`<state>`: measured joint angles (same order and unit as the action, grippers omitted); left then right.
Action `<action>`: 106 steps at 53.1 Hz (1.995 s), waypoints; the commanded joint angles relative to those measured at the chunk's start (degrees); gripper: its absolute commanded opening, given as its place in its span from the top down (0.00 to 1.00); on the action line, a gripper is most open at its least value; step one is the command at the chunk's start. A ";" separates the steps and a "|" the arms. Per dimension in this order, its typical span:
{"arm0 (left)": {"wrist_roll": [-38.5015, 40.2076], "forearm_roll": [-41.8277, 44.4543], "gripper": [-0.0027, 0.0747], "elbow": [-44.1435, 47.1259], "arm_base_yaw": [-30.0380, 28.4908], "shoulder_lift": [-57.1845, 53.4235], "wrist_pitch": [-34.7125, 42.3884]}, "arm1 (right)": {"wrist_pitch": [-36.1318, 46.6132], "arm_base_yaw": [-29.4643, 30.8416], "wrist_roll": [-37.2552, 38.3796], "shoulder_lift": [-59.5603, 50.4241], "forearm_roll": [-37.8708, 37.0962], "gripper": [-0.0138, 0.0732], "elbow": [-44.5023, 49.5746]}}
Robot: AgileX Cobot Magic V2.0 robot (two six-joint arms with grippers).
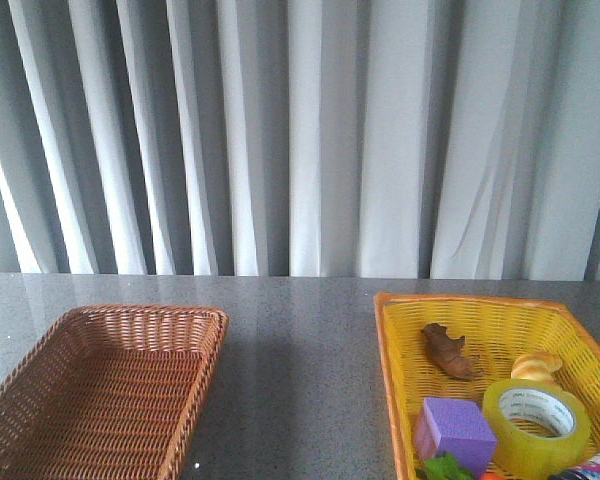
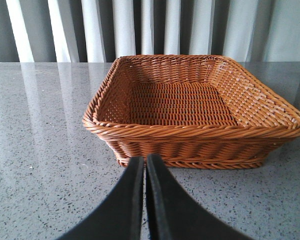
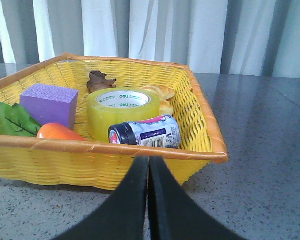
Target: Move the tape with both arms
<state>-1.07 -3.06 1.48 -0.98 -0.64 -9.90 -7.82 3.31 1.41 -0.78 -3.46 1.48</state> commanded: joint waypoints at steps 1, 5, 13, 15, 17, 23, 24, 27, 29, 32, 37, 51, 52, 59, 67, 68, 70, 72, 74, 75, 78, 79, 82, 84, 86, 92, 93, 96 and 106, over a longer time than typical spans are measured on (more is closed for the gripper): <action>-0.07 -0.15 0.97 -1.29 0.06 -0.99 3.97 | 4.06 0.01 0.06 -0.65 -0.27 0.85 0.50; -0.13 -0.09 0.97 -1.29 0.06 -0.99 4.88 | 4.14 0.01 0.06 -0.66 -0.27 0.85 0.50; 0.51 -0.65 0.97 -1.52 0.28 -0.99 7.42 | 8.62 0.01 2.26 -0.66 3.46 0.85 0.46; 0.51 -0.66 0.97 -1.58 0.32 -0.99 7.65 | 12.36 0.01 2.24 -0.66 5.04 0.85 0.44; 0.15 -0.58 0.97 -1.58 0.32 -0.99 9.90 | 17.33 0.01 2.38 -0.66 6.34 0.85 0.39; 1.07 -0.63 0.97 -1.70 0.40 -0.99 21.74 | 33.40 0.01 3.51 -0.57 6.62 0.85 -0.79; 1.37 -0.63 0.97 -1.78 0.42 -0.99 24.78 | 35.03 0.01 4.10 -0.57 6.25 0.85 -1.48; 1.87 -0.63 0.97 -1.90 0.42 -0.94 34.08 | 36.88 0.01 4.71 -0.25 3.46 0.85 -4.65; 1.92 -0.63 0.97 -2.15 0.42 -0.87 39.25 | 36.39 0.01 4.98 0.52 0.17 0.85 -7.03; 1.92 -0.63 0.97 -3.87 0.42 -0.74 44.10 | 34.38 0.01 5.71 2.88 -4.09 0.85 -12.01; 1.85 -0.63 0.97 -9.56 0.42 0.58 43.50 | 30.49 0.01 8.89 9.36 -9.91 0.85 -20.35; -1.86 0.13 0.97 -34.13 0.47 18.18 26.67 | 14.60 -1.91 25.83 32.10 -19.41 0.85 -48.27; -2.23 0.65 0.97 -35.94 0.55 19.86 25.68 | 13.40 -2.55 26.01 33.21 -20.33 0.85 -50.26; -4.70 2.64 0.97 -46.28 1.97 30.23 18.99 | -0.62 -7.62 26.81 45.08 -21.39 0.85 -62.69; -3.92 2.36 0.97 -56.13 3.43 41.61 11.13 | -13.62 -13.46 17.96 55.79 -21.72 0.85 -71.10; -3.92 2.36 0.97 -57.32 3.43 43.01 9.90 | -14.76 -14.05 16.47 56.94 -21.52 0.85 -71.79; -3.92 2.36 0.97 -59.68 3.43 45.79 7.08 | -16.69 -15.14 14.17 58.95 -20.94 0.85 -72.79; -3.92 2.36 0.97 -61.69 3.43 48.22 3.46 | -18.00 -16.06 13.20 60.30 -20.26 0.85 -73.27; -3.92 2.36 0.97 -63.58 3.43 50.06 0.48 | -18.78 -16.29 12.98 61.51 -19.52 0.85 -73.27; -3.92 2.36 0.97 -64.97 3.43 51.30 -1.87 | -19.14 -16.28 13.06 62.07 -18.99 0.85 -73.27; -3.92 2.36 0.97 -67.46 3.43 54.29 -5.51 | -19.87 -15.95 13.20 63.48 -17.65 0.85 -73.27; -3.92 2.36 0.97 -68.22 3.43 55.26 -6.81 | -20.02 -15.95 13.25 63.73 -17.24 0.85 -73.27; -3.92 2.36 0.97 -69.84 3.43 57.50 -9.98 | -20.21 -15.95 13.32 64.47 -16.91 0.85 -73.27; -3.92 2.36 0.97 -70.64 3.43 58.75 -11.45 | -20.28 -15.95 13.32 64.75 -16.91 0.85 -73.27; -3.92 2.36 0.97 -71.09 3.43 59.80 -12.17 | -20.22 -15.95 13.45 64.83 -16.91 0.85 -73.27; 1.07 2.36 0.97 -71.28 3.43 61.84 -13.13 | -20.27 -15.95 14.44 64.91 -17.05 0.85 -73.27; 2.66 2.41 0.97 -71.28 3.43 62.16 -13.19 | -20.27 -15.95 14.53 64.91 -17.11 0.85 -73.27; 5.54 2.41 0.97 -71.28 3.43 63.11 -13.73 | -20.41 -15.95 14.53 64.91 -16.98 0.85 -73.27; 6.16 2.42 0.97 -71.22 3.43 64.25 -14.73 | -21.47 -15.95 14.48 64.91 -16.91 0.85 -73.27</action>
<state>4.15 -0.49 -67.78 1.95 64.48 -28.34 -32.67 -12.72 15.98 65.13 -19.68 -69.75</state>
